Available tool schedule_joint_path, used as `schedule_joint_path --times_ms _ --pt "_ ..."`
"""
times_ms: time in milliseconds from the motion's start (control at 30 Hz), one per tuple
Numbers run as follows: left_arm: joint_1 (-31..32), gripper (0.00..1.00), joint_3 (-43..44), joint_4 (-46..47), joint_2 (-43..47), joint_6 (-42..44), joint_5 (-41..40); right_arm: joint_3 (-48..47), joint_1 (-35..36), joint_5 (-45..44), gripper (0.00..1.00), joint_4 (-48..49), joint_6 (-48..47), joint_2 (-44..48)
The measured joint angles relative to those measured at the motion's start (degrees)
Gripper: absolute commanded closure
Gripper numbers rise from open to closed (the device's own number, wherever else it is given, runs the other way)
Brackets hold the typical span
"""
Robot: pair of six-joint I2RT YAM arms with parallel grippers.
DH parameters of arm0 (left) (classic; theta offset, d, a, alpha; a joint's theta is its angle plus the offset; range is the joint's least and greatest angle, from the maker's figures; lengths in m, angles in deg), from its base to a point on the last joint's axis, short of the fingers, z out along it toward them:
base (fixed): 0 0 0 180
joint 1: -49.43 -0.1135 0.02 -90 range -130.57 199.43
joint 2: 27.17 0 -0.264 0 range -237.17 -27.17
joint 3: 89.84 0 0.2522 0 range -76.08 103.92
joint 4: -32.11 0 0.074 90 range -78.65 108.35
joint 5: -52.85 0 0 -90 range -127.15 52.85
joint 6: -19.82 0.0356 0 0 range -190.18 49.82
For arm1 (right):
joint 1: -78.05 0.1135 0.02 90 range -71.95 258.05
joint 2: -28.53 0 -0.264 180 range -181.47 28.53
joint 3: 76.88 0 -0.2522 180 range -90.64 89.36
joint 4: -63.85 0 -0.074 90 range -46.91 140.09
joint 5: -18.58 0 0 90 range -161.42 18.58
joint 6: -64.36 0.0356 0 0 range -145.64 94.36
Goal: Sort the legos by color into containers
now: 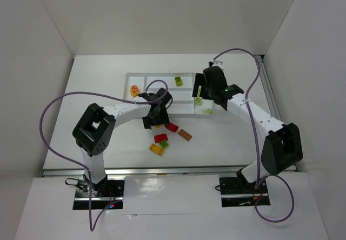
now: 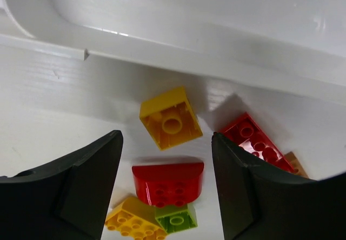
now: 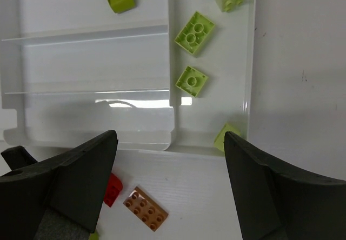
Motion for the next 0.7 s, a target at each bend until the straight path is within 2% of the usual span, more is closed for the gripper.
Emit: schedule_joint_path --times_ms 100,267,333,467,500,533,600,700 --pt "-0.3 0.27 0.3 0.5 -1.6 -0.4 0.0 1.1 0.0 0.2 0.13 -0.1 0.0 0.0" --pt "-0.5 0.45 0.8 0.4 -3.1 -1.1 -1.0 1.5 0.0 0.3 0.13 -0.1 0.0 0.0" --pt "-0.5 0.47 0.9 0.4 -3.2 -1.2 -1.4 1.5 0.0 0.3 0.13 -0.1 0.0 0.0" --pt "-0.4 0.59 0.8 -0.1 -2.9 -1.0 -2.5 1.8 0.0 0.7 0.13 0.0 0.0 0.0" --pt "-0.4 0.65 0.8 -0.4 -2.5 -1.0 -2.6 2.0 0.0 0.8 0.13 0.1 0.0 0.0" --pt "-0.2 0.66 0.5 -0.8 -1.6 -0.6 -3.0 2.2 0.0 1.0 0.13 0.2 0.0 0.0" --pt "0.4 0.75 -0.2 -1.7 1.1 0.1 -3.8 2.5 0.0 1.2 0.13 0.2 0.0 0.0" --pt "1.2 0.77 -1.3 -3.6 6.8 0.8 -5.7 2.7 0.0 1.4 0.13 0.2 0.0 0.0"
